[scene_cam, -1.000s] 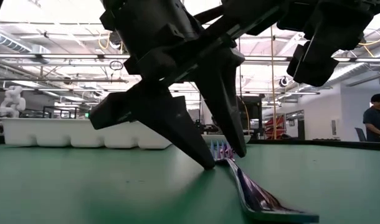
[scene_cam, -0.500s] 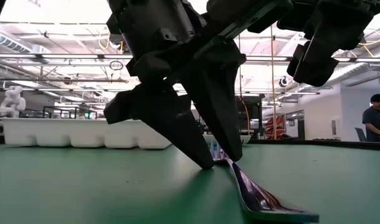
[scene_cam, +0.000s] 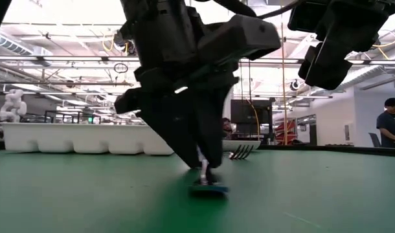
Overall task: Sort silverware
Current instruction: Put the blue fork into the silverware tray
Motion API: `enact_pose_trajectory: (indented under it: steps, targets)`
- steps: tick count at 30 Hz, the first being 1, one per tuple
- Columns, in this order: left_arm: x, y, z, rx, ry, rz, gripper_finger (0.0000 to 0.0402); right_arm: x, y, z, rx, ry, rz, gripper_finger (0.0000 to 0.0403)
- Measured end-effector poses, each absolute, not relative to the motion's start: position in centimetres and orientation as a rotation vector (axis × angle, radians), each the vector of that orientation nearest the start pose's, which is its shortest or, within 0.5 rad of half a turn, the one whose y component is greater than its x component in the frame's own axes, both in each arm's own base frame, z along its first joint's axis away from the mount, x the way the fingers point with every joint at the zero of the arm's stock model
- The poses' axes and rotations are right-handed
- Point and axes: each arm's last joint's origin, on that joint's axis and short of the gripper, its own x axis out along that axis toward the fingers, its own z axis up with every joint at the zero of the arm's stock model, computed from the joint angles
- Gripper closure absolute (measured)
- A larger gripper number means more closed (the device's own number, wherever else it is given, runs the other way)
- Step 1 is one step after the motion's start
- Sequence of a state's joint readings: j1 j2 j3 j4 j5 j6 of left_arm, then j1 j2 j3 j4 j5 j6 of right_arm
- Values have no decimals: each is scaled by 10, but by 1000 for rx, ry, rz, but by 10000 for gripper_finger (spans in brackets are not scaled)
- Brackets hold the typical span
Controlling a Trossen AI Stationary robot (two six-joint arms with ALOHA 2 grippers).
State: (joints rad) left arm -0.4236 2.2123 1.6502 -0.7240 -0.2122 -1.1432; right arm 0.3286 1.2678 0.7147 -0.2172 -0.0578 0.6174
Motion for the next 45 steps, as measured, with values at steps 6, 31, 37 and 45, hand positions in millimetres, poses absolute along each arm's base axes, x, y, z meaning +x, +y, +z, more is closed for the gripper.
enact_pose_trajectory:
  steps: [6,31,37,45]
  targets:
    - [401,-174,146,-595,1184,553,266,236,82,210,474,857,115,266]
    - [400,-168,146,-596,1276,517,387,235,82,209,491,872,102,266]
    - [397,-168,163,-597,1240,488,395,234,81,207,494,898,87,266]
    - [390,-160,206,-607,1160,439,398,233,81,207,499,902,83,266]
